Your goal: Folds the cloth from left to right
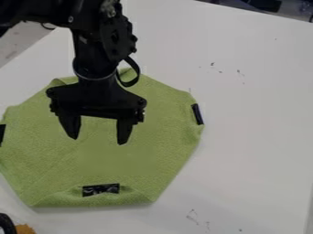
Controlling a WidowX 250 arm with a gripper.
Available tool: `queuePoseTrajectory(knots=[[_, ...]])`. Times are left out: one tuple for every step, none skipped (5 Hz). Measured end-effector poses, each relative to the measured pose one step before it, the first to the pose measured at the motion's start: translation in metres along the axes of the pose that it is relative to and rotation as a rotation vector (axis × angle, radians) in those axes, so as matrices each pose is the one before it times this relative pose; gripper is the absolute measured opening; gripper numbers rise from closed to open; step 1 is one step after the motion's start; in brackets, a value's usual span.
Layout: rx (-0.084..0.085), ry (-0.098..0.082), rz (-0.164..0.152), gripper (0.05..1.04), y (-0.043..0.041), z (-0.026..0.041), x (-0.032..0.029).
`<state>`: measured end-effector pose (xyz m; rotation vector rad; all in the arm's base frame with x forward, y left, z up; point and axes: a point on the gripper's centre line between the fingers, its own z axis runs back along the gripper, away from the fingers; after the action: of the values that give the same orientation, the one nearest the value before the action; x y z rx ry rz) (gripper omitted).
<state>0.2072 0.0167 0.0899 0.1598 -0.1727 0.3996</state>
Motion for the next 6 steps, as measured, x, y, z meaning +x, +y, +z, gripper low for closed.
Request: queuePoseTrajectory(knots=[[-0.0018, 0.0136, -0.0058, 1.001, 0.00095, -0.0036, -0.00302], [-0.0249, -0.0023, 0.0487, 1.001, 0.03249, -0.01469, 0.00625], [0.0009, -0.0393, 0.0261, 1.001, 0.03151, -0.00723, 0.00966], [0.0156, 0.0071, 0.0613, 1.001, 0.03796, -0.0135, 0.01055], [0.0251, -0.0195, 0.0197, 1.001, 0.0368, -0.00904, 0.02674], [0.0234, -0.0088, 0.0087, 1.001, 0.02259, -0.00749, 0.02204]])
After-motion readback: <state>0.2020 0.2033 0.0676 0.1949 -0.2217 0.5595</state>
